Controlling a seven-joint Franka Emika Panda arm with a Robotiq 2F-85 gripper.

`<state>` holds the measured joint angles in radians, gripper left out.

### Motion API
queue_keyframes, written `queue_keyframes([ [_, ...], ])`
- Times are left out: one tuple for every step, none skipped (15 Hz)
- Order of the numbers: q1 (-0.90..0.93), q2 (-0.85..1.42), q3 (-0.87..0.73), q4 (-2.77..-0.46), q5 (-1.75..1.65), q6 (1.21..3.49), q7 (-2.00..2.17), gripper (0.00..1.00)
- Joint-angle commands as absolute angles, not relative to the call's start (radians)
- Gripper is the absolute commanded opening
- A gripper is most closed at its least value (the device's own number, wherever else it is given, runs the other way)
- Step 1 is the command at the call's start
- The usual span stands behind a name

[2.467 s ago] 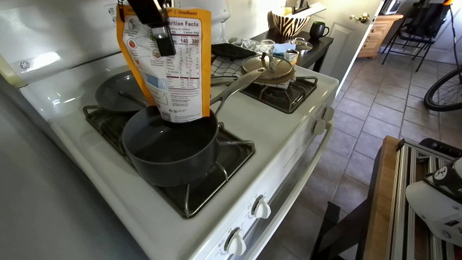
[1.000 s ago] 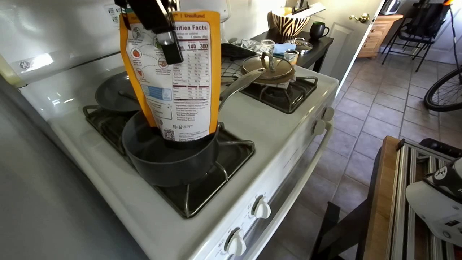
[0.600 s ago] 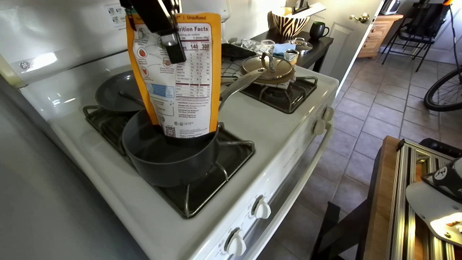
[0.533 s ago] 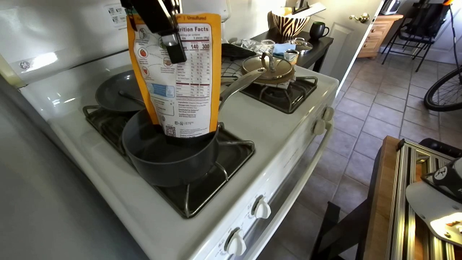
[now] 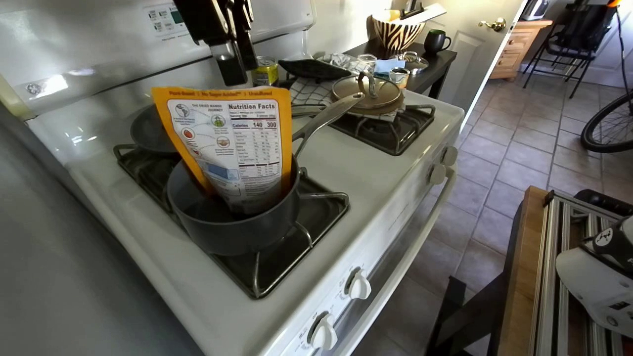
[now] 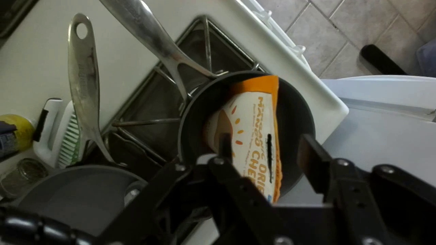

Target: Pick up the white and orange object from the gray pan and put it in the gray pot

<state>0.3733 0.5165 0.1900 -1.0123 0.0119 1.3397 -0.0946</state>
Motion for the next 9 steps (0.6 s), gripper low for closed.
queue_keyframes([
  [0.382, 0.460, 0.162, -1.049, -0.034, 1.431, -0.007, 0.87],
  [0.380, 0.430, 0.152, -1.074, -0.049, 1.450, 0.029, 0.94],
  [0.379, 0.397, 0.143, -1.094, -0.062, 1.464, 0.061, 0.99],
  [0.380, 0.363, 0.134, -1.119, -0.079, 1.480, 0.094, 1.00],
  [0.381, 0.336, 0.125, -1.137, -0.095, 1.493, 0.127, 1.00],
  [0.387, 0.308, 0.117, -1.154, -0.118, 1.500, 0.164, 1.00],
  [0.391, 0.286, 0.111, -1.167, -0.139, 1.509, 0.203, 1.00],
  [0.373, 0.366, 0.130, -1.068, -0.097, 1.467, 0.131, 1.00],
  [0.373, 0.346, 0.129, -1.075, -0.100, 1.468, 0.138, 1.00],
])
